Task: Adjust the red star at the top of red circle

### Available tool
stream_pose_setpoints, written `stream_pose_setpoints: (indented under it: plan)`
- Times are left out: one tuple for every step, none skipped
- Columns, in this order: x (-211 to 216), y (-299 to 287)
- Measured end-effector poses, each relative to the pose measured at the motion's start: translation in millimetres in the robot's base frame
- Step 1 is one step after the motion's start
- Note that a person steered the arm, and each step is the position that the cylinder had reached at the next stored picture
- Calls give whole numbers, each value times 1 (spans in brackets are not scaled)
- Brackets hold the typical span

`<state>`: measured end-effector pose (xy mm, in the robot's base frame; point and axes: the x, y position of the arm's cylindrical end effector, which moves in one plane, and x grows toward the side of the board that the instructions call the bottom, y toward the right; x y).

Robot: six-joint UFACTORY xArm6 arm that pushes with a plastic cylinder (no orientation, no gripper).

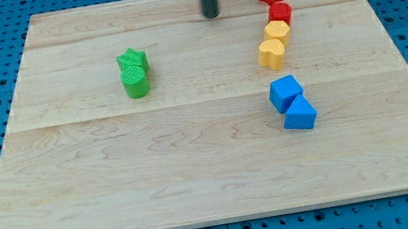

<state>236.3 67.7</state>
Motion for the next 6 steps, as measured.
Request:
stream_pose_setpoints:
  plan:
    - [-45, 55]
    - [-37, 112]
    - [6, 151]
    - [8, 124]
    - [1, 125]
    - [38, 165]
